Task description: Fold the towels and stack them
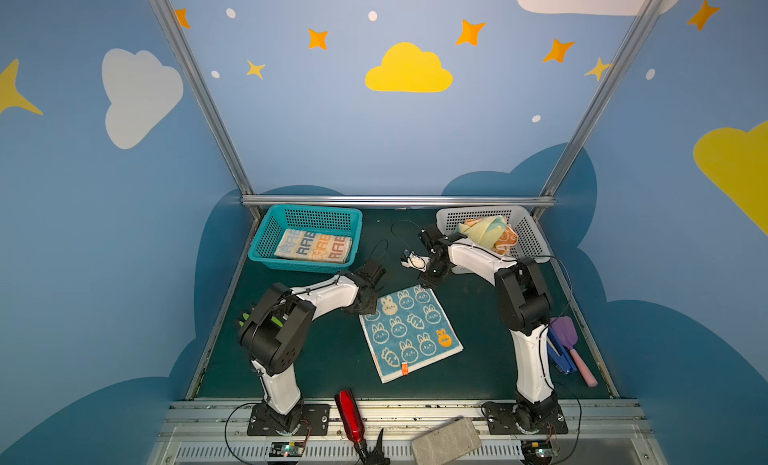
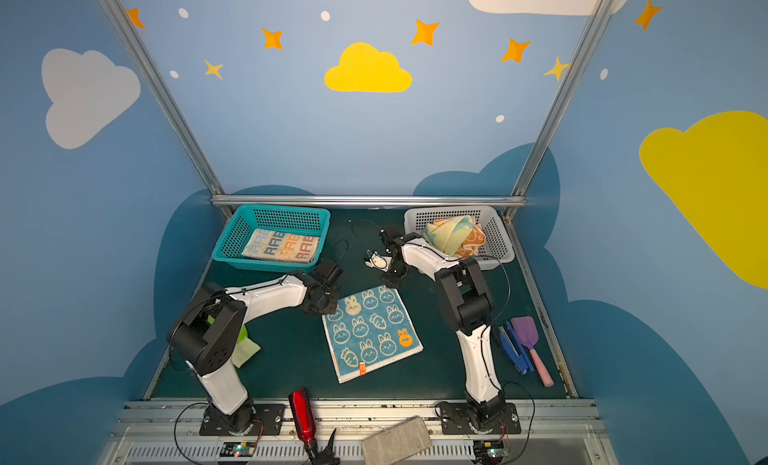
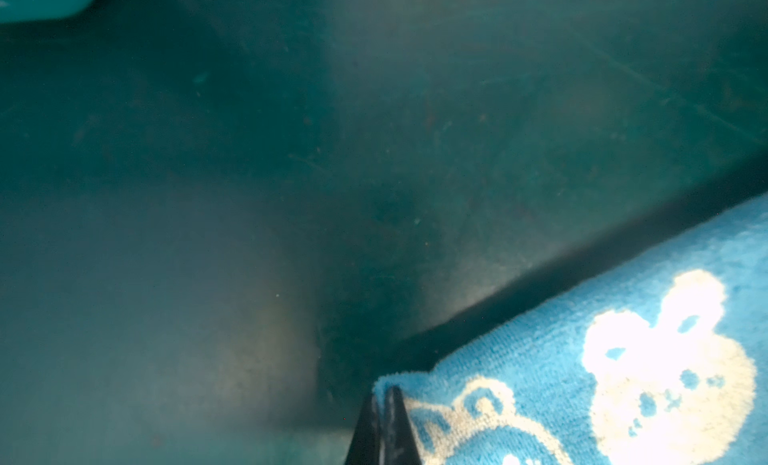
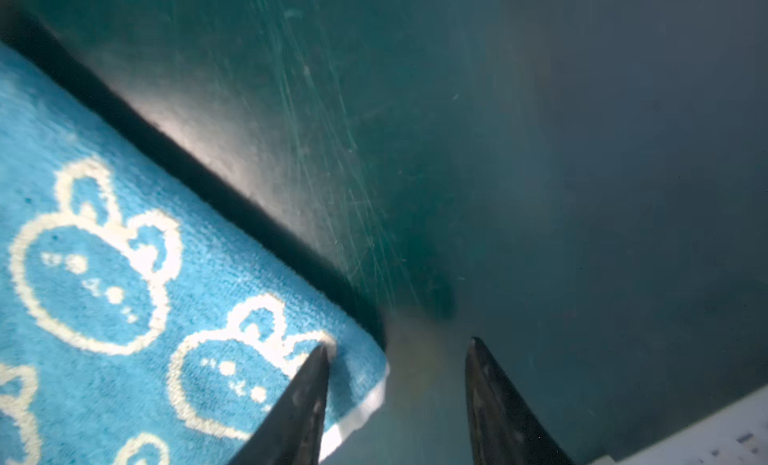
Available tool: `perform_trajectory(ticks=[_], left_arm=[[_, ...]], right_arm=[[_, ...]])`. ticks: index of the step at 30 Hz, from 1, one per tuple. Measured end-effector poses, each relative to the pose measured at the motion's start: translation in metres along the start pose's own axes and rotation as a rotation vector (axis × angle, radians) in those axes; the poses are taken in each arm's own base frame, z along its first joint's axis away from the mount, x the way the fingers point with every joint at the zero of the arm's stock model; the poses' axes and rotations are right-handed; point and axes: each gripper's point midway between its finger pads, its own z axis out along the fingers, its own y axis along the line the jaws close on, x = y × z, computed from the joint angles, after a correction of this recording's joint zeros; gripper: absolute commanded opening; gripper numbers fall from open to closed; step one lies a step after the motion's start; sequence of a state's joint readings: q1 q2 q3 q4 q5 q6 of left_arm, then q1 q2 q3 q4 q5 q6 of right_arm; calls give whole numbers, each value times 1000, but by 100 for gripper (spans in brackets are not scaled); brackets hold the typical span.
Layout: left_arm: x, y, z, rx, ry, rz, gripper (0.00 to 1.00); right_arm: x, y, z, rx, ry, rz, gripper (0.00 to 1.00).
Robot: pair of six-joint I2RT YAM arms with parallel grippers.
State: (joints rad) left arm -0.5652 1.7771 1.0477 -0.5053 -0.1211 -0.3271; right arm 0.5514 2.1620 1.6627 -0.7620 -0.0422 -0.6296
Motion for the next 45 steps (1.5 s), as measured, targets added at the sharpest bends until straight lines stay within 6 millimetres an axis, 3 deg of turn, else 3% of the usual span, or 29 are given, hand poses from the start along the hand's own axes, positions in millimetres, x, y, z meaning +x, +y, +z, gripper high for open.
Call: perform_trajectory(ticks=[9, 16, 27, 31, 39, 45], left_arm=[[6, 3, -2, -10, 22, 4, 4], [6, 3, -2, -4, 25, -1, 4], [0, 0, -1, 47, 19, -27, 4], [-6, 1, -2, 57, 5, -34, 4], [-50, 12, -33, 63, -137, -28, 4], [-68, 20, -47, 51, -210, 11, 4]], right_arm=[[-1, -1, 8, -17, 29, -34, 36], [0, 10, 8, -51, 42, -65, 1], [-6, 12, 7, -73, 15, -20, 0], [-18, 7, 0, -65, -56, 40, 0], [-40, -15, -41, 39, -245, 97, 0], [-47, -27, -45, 65, -318, 120, 0]])
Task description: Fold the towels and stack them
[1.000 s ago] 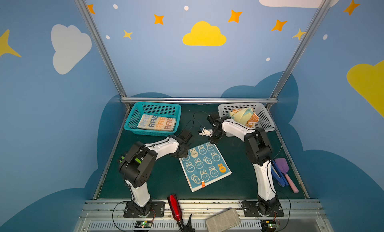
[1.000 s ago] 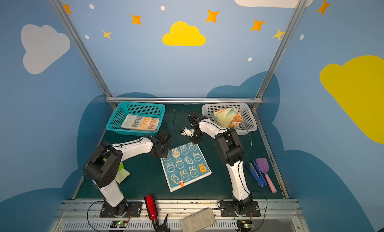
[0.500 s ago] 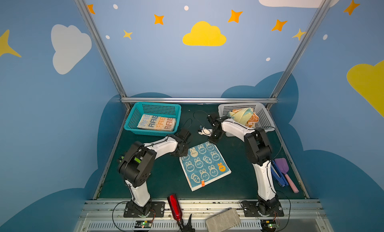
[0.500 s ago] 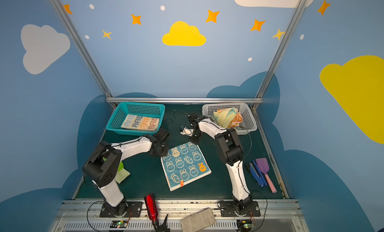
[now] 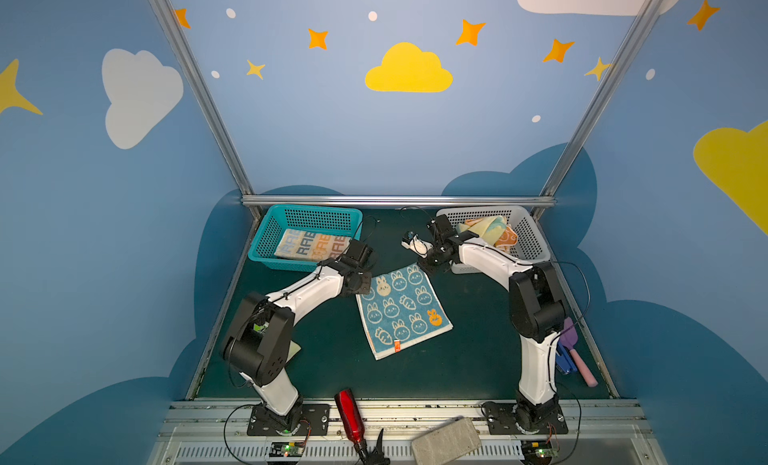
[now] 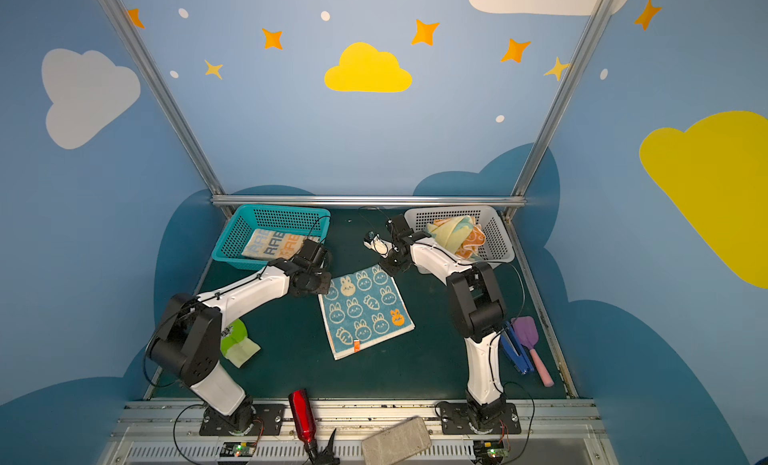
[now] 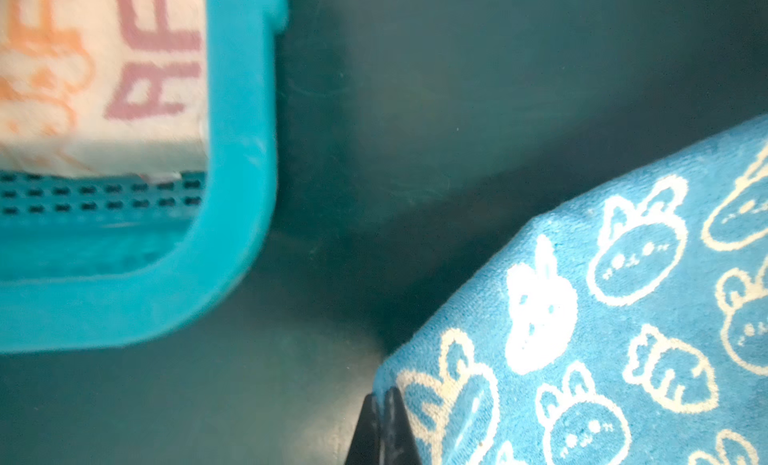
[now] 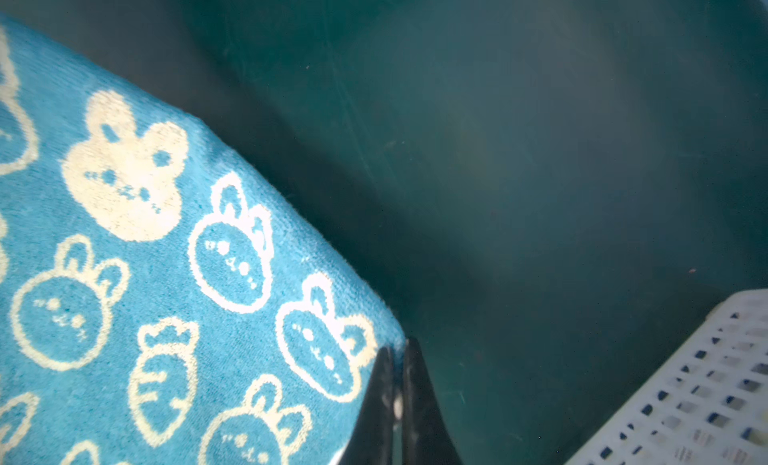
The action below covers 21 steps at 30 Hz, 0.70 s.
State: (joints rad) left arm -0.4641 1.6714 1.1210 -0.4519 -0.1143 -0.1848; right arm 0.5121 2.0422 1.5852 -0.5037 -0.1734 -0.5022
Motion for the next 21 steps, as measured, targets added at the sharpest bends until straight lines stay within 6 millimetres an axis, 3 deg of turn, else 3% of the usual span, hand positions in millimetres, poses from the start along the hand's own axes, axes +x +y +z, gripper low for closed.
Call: perform_trajectory(ticks=[7, 21], left_arm=[[-1, -3, -2, 21, -24, 42, 4], [23, -23, -40, 139, -89, 79, 4]], right_arm=[[0, -2, -3, -5, -42, 21, 0], [18, 18, -36, -44, -84, 89, 0]])
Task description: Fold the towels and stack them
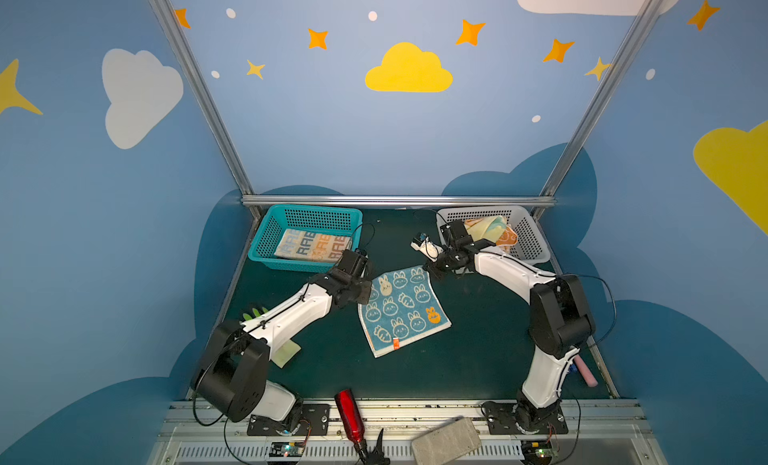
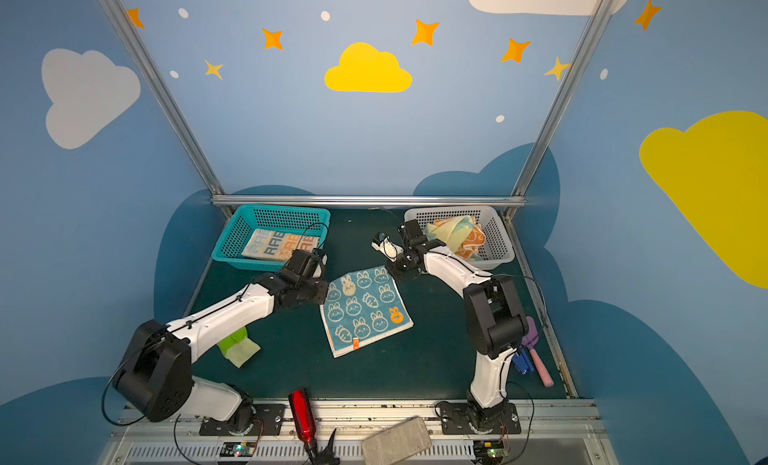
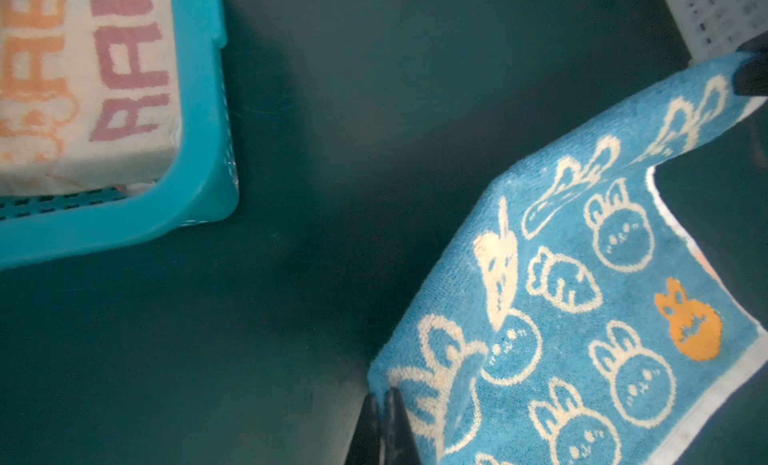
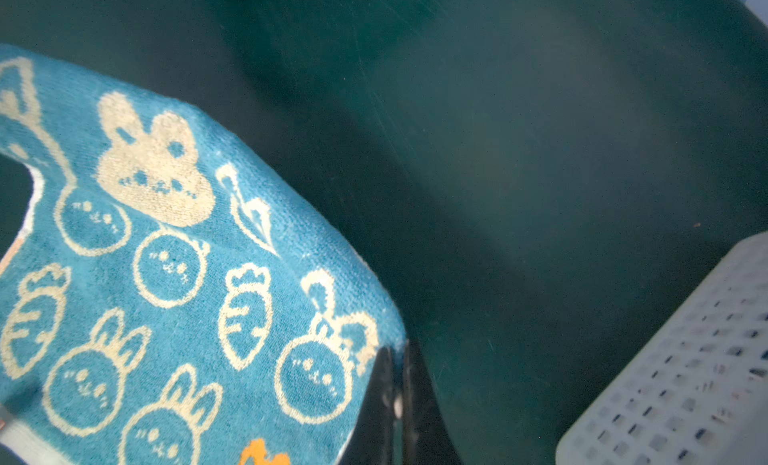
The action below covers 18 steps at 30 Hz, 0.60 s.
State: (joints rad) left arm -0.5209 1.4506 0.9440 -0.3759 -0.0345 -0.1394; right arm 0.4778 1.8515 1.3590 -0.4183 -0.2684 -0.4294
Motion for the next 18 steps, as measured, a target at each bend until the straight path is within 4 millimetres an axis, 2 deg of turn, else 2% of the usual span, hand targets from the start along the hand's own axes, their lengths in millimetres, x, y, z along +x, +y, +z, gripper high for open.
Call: perform_trajectory(ticks=[7, 14, 18], left_arm=[[16, -24, -5, 39, 13, 54, 4], [28, -40, -8, 54, 25, 74, 4], [42, -44, -8, 43, 54, 86, 4]], right_arm=[[26, 4, -9, -2, 29, 66, 0], [33, 8, -29, 14, 24, 115, 0], [46, 14, -32, 15, 51, 138, 0]])
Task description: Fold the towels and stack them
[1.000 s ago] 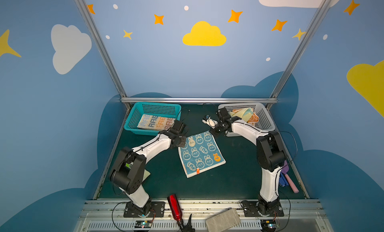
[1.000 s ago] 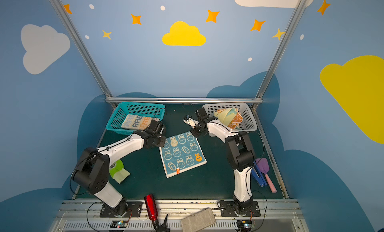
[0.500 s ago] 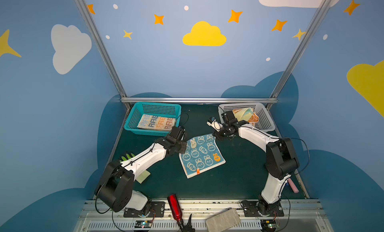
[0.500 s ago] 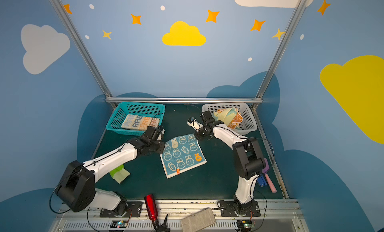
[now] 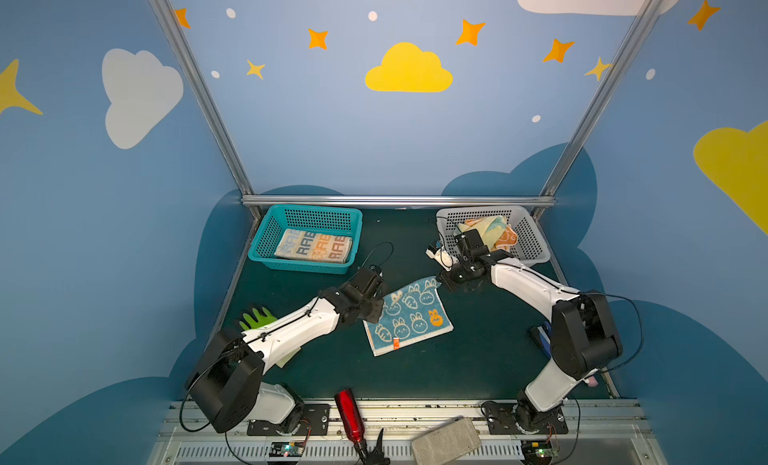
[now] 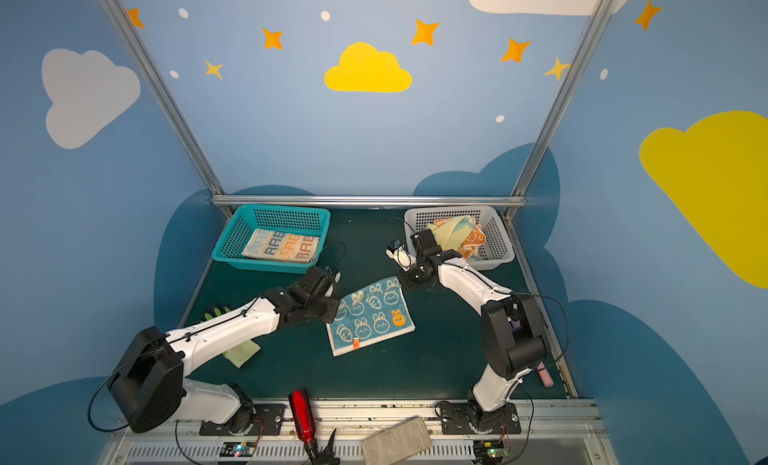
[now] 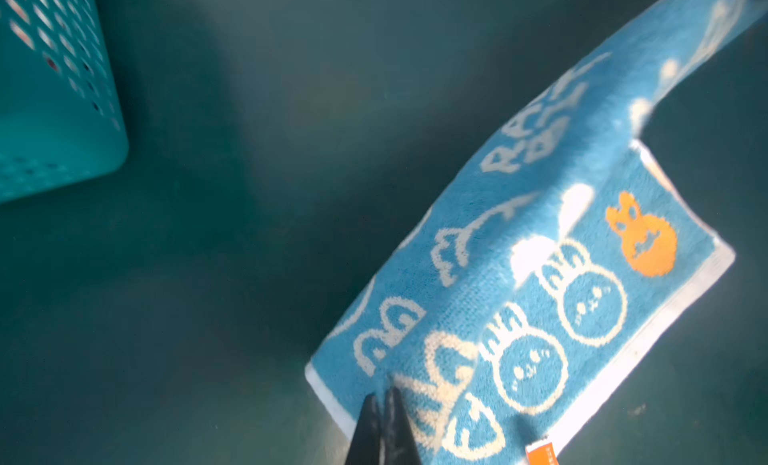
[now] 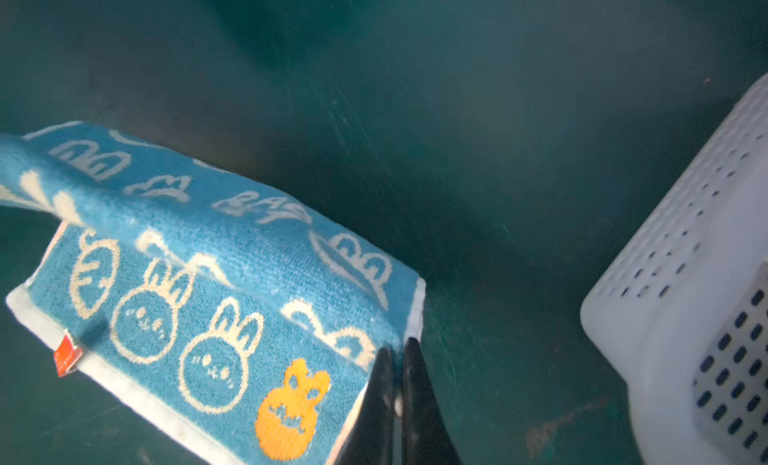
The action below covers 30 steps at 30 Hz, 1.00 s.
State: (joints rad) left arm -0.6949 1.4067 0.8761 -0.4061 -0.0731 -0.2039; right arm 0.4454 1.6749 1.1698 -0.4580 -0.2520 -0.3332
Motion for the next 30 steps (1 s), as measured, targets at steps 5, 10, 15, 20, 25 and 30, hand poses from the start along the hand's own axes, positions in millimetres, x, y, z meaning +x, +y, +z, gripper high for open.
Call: perform_trajectory(ticks=[5, 10, 15, 20, 25, 30], left_arm=[[15, 2, -4, -18, 22, -10, 4], [20, 1, -14, -3, 3, -35, 4], [32, -10, -12, 25, 27, -37, 4], [41, -21, -8, 38, 51, -30, 4], [48, -25, -3, 32, 75, -27, 4], [56, -28, 3, 18, 100, -12, 4]], right_arm=[[22, 7, 0, -11, 53, 32, 0], [36, 12, -4, -14, 82, 63, 0], [48, 13, -8, 1, 111, 75, 0], [59, 16, -11, 2, 132, 93, 0], [64, 18, -12, 3, 160, 132, 14], [50, 19, -19, -12, 178, 249, 25]])
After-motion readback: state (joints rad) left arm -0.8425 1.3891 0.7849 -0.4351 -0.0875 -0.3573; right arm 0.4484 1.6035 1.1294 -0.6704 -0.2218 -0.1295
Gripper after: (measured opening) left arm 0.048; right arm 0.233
